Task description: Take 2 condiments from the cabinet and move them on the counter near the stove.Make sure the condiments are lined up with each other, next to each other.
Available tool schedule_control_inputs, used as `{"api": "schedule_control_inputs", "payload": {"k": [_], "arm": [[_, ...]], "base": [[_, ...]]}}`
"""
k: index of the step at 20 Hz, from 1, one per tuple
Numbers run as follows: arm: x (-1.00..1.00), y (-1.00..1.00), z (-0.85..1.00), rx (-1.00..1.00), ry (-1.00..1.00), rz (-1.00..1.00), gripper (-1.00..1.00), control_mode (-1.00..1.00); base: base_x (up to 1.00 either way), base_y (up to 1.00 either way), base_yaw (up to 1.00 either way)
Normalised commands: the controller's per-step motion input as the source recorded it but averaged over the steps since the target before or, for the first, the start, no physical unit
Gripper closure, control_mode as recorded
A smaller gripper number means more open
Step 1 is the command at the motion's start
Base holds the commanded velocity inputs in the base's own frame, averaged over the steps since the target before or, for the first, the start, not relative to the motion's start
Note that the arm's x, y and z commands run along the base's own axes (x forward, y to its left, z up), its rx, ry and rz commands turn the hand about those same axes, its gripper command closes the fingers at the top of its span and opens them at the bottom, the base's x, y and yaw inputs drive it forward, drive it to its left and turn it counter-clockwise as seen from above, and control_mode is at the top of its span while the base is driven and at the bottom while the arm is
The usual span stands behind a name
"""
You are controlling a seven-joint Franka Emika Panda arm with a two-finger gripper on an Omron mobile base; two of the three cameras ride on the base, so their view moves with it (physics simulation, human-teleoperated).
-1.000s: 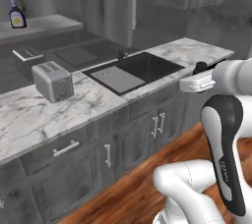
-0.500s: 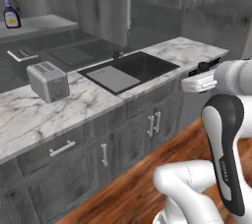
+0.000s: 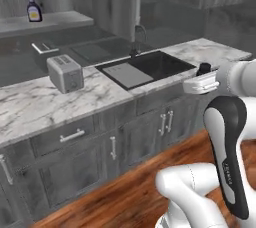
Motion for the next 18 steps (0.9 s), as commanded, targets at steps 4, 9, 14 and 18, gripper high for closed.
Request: {"api": "schedule_control_inputs", "payload": {"k": [4, 9, 14, 18], "arm": [[0.0, 0.0, 0.0, 0.0, 0.0, 0.0, 1.0, 1.0], [0.0, 0.0, 0.0, 0.0, 0.0, 0.0, 1.0, 1.0], [0.0, 0.0, 0.0, 0.0, 0.0, 0.0, 1.0, 1.0], [0.0, 0.0, 0.0, 0.0, 0.0, 0.0, 1.0, 1.0]], "base": [[-0.53, -0.59, -0.52], [-0.36, -0.64, -0.69], [-0.25, -0.58, -0.74], [-0.18, -0.49, -0.77]]}}
